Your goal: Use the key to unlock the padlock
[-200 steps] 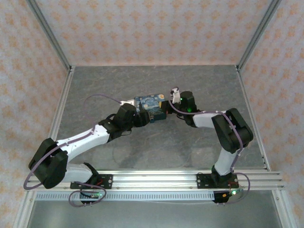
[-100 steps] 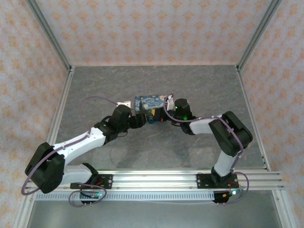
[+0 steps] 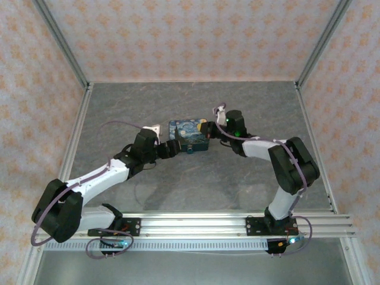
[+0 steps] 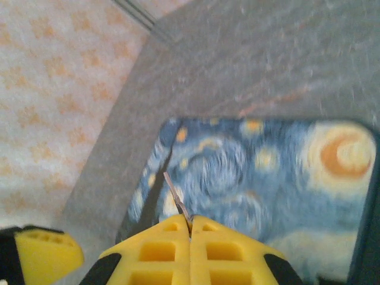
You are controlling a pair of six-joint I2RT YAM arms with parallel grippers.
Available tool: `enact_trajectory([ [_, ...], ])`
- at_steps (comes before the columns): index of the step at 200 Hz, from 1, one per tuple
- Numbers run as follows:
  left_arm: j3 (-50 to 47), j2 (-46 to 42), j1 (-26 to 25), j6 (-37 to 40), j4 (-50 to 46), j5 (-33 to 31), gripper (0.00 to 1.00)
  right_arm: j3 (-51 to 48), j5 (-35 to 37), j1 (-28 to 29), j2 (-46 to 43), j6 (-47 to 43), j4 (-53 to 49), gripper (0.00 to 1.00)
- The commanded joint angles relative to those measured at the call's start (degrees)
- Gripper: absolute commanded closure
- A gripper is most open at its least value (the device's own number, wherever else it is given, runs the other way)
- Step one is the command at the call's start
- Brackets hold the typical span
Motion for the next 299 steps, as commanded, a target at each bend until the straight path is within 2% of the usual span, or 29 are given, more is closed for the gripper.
enact_trajectory([
  [1,0.0,-0.8,0.8,0.0,2.7,2.2,0.24,4.0,-3.1,-0.1,4.1,0.7,-0.2,1.00],
  [57,0.2,-1.1,1.1,0.3,1.9,2.4,0.24,8.4,-4.3,-0.2,10.1,2.7,-0.5,1.00],
  [132,-0.2,-0.8,1.1,1.4,2.4,2.2,0.24,-1.2,-3.0,1.3,7.7,3.6,-3.0,1.00],
  [184,-2.5,-1.1,0.9,5.3,4.1,3.5,0.25,-7.2,1.0,5.2,6.5,9.4,4.1,1.00],
  [245,-6.9,1.1,-4.7,8.4,7.3,0.7,0.26,-8.7,6.8,7.8,4.7,12.2,4.4,1.00],
  [299,-6.4,7.7,-5.3,9.0,13.4,-1.7,0.27,-10.3,9.1,8.7,3.5,13.3,4.1,1.00],
])
